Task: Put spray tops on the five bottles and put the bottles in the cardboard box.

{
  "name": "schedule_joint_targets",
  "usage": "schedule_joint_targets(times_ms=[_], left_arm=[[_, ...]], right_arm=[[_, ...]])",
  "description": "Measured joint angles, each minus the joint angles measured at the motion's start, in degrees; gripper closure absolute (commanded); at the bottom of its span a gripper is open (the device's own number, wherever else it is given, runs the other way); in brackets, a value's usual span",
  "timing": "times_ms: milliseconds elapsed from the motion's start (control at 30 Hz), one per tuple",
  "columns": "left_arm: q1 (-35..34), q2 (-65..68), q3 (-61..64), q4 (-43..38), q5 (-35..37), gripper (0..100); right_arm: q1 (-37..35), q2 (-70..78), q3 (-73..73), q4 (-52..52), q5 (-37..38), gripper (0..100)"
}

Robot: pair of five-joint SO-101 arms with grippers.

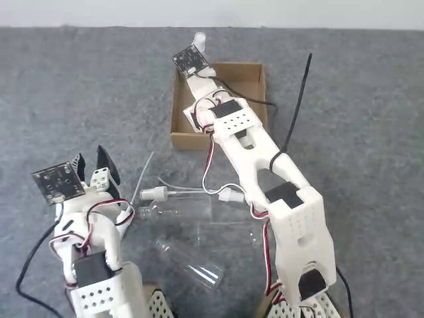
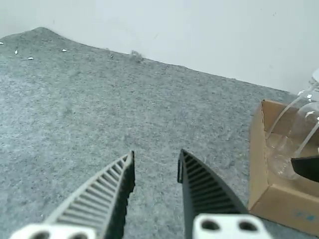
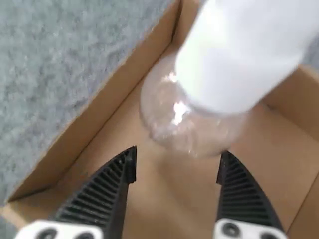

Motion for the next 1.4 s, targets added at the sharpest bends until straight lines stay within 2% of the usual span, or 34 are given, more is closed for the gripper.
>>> schedule_joint_targets(times_ms=[300,733,1233,1400], left_arm=[[0.0,0.0,0.0,0.0,0.0,86],[0.0,0.0,0.0,0.0,0.0,86],[-0.26,0.0,0.0,0.0,0.0,86],[-0.18,0.0,0.0,0.0,0.0,86]], right_arm=[[0.35,-6.07,0.0,8.26,0.0,79.3],[0.35,-7.47,0.0,18.11,0.0,79.3],[0.26,-21.36,0.0,31.38,0.0,79.3],[-1.85,-26.02,0.0,37.89,0.0,79.3]])
